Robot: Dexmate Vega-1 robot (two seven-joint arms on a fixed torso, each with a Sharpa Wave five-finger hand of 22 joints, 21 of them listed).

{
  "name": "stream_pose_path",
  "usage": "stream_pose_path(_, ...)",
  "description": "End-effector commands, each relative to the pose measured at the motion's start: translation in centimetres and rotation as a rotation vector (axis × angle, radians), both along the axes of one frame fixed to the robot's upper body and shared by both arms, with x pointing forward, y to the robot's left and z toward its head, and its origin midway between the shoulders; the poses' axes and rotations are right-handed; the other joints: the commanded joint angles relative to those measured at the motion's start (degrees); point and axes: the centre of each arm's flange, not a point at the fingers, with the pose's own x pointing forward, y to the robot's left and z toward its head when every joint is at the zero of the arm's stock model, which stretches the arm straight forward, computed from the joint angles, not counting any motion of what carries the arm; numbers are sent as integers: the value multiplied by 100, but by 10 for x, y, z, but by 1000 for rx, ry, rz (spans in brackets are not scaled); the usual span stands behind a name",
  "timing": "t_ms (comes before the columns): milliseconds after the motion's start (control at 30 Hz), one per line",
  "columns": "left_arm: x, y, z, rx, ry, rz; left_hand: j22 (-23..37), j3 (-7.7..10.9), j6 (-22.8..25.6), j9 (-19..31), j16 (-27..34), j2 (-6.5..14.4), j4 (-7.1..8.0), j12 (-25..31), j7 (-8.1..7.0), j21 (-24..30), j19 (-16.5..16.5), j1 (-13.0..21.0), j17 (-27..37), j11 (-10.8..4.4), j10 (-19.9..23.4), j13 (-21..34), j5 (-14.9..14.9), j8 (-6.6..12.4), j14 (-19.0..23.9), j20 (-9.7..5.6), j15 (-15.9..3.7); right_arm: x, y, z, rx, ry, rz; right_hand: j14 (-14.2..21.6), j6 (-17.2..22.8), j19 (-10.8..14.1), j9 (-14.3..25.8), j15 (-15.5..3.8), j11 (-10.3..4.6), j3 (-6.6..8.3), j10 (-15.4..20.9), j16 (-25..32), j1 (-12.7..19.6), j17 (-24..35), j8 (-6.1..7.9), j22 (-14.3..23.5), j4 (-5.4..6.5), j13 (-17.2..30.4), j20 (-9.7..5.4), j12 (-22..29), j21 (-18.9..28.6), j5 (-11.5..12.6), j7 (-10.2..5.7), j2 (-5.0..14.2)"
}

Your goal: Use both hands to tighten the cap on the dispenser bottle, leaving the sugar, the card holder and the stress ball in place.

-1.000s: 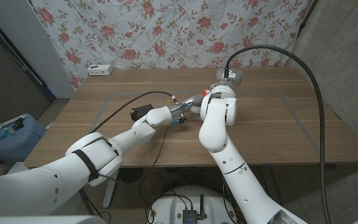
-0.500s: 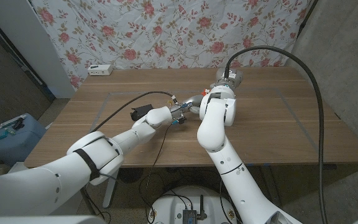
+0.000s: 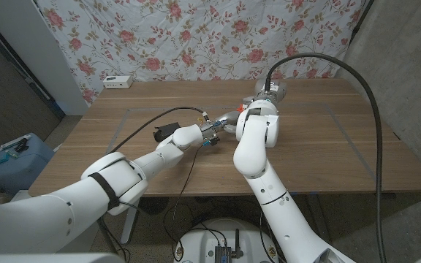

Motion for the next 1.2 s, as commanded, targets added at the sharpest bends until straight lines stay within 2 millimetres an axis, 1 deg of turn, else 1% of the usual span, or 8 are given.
stream_pose_path(33, 1, 1, 0, -7, 1, 6, 11, 463, 602, 6, 3, 685, 434, 31, -134, 7, 31, -234, 11, 1, 49, 1, 41, 23, 50, -319, -401, -6, -5, 10, -18, -15, -12, 35, -133, -18, 15, 12, -14, -92, -63, -37, -92, 22, -82, 27, 26, 20, 78, -46, -13, 45, -11, -32)
stream_pose_path(200, 1, 1, 0, -7, 2, 7, 11, 465, 594, 6, 6, 685, 431, 34, -128, 8, 33, -231, 12, -5, 55, 1, 41, 19, 55, -319, -387, -10, -8, 14, -36, -20, -17, 8, -311, -33, 22, 58, -29, -156, -99, -54, -197, 31, -199, 29, 81, 28, 103, -59, -13, 74, -24, -57)
stream_pose_path(233, 1, 0, 0, -8, 2, 7, 11, 463, 596, 6, 8, 684, 432, 34, -132, 8, 32, -233, 12, 0, 55, 1, 41, 20, 57, -316, -385, -11, -9, 15, -42, -20, -14, 7, -360, -40, 28, 55, -130, -193, -143, -56, -259, 37, -249, 30, 115, 33, 109, -76, -12, 94, -41, -65)
stream_pose_path(433, 2, 1, 1, -8, 2, 10, 11, 464, 592, 6, 6, 684, 431, 31, -128, 9, 33, -232, 13, -7, 48, 1, 41, 17, 54, -317, -394, -15, -13, 18, -42, 2, -33, -81, -867, -76, 50, 102, -58, -226, -249, -103, -251, 36, -541, 33, 125, 45, 140, -101, -12, 179, -136, -35)
stream_pose_path(467, 2, 1, 2, -7, 1, 10, 11, 465, 590, 6, 7, 685, 430, 34, -130, 8, 31, -229, 13, -9, 54, 1, 41, 16, 54, -315, -397, -17, -15, 19, -31, 8, -23, -99, -929, -87, 58, 107, -175, -230, -323, -112, -216, 33, -595, 35, 110, 48, 151, -118, -10, 209, -137, -29)
stream_pose_path(667, 2, 1, 4, -8, -1, 11, 11, 465, 595, 6, 10, 682, 427, 37, -128, 8, 31, -226, 13, -9, 58, 3, 41, 17, 62, -322, -404, -25, -21, 23, -19, 14, 15, -268, -1420, -157, 81, 147, 17, -233, -577, -169, -87, 34, -873, 38, 53, 58, 187, -152, -16, 291, -219, -5)
stream_pose_path(967, 1, 2, 7, -9, -10, 8, 11, 463, 601, 7, 8, 681, 432, 34, -129, 8, 33, -234, 14, -4, 51, 3, 40, 19, 55, -319, -404, -34, -32, 28, -32, 44, 83, -791, -2325, -457, 125, 171, -17, -74, -1285, -246, 573, 44, -1348, 37, -309, 73, 151, -184, -43, 453, -404, 55)
stream_pose_path(1200, -1, 3, 10, -11, -16, 7, 11, 466, 600, 7, 9, 678, 424, 31, -129, 8, 31, -225, 12, -5, 42, 4, 41, 17, 59, -314, -407, -36, -43, 29, -61, 85, 123, -1180, -2937, -750, 157, 151, -110, 106, -1736, -249, 1110, 69, -1638, 29, -626, 84, 99, -169, -64, 579, -714, 131)
